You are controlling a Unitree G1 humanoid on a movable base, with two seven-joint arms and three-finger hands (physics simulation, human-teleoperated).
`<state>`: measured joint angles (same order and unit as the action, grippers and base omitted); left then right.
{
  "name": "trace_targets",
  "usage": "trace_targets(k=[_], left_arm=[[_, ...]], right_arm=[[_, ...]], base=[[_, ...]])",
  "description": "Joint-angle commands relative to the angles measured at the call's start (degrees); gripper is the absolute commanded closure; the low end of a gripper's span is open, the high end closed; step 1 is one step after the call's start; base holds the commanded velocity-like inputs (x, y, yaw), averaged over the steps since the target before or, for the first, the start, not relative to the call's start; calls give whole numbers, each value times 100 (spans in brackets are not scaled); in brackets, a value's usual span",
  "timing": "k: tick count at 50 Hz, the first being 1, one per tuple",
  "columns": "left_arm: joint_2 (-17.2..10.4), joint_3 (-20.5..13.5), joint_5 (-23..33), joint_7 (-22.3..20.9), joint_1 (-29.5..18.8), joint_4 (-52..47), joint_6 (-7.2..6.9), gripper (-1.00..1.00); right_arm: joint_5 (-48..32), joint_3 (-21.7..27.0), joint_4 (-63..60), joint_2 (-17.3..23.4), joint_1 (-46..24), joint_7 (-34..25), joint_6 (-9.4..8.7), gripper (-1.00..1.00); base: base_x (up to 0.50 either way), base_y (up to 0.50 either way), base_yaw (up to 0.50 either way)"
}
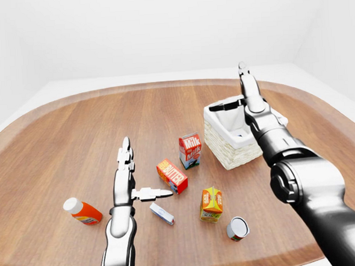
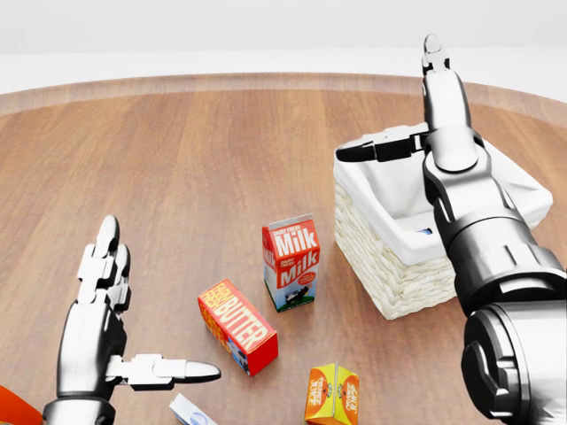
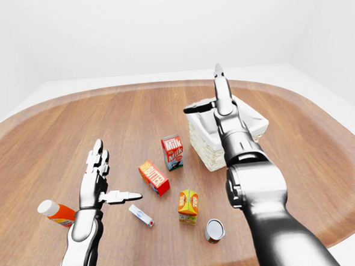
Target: Pick up the alphabet soup and the tomato sauce, and put them in the basket.
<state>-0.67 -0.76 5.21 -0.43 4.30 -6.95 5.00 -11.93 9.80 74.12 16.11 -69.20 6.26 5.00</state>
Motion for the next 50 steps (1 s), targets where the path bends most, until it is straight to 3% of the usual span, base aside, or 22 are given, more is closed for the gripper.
trace_targets(k=[1,50], left_arm=[[4,-12,-106,-55,17,-52,0,-100],[5,-13,-106,-54,17,-51,0,-100]], right_arm=[[274,-34,33,-34,49,-83,0,-100],[639,-344,-1067,-224,916,-477,0,-100]], base=[[0,0,0],[0,0,0]])
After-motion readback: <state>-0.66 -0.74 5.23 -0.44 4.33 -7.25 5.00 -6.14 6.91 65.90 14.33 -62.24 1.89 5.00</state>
